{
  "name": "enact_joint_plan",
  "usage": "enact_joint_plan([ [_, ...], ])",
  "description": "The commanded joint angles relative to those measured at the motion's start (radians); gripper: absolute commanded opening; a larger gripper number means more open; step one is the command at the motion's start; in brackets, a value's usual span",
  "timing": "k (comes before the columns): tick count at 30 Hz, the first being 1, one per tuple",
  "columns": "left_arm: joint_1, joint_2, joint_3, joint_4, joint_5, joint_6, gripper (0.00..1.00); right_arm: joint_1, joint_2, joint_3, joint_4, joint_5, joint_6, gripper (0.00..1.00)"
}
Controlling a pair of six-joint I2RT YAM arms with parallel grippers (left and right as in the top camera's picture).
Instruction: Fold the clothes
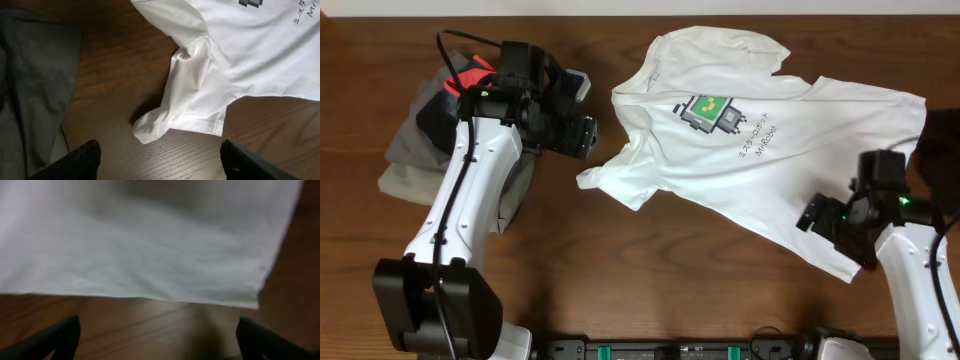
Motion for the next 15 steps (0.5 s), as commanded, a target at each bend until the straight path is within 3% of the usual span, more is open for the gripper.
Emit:
enact_joint_plan([
  [1,0.003,-0.008,0.021,0.0,-0.008,-0.019,0.79,-0.078,0.045,-0.038,0.013,0.008,0.071,0.96],
  [8,0.003,-0.008,0.021,0.0,-0.008,-0.032,0.79,-0.119,0.158,-0.057,0.029,-0.027,0.067,0.99],
  [15,0.003,-0.008,0.021,-0.001,-0.008,-0.035,0.79,-0.122,0.259,-0.114,0.181,-0.035,0.094,0.96],
])
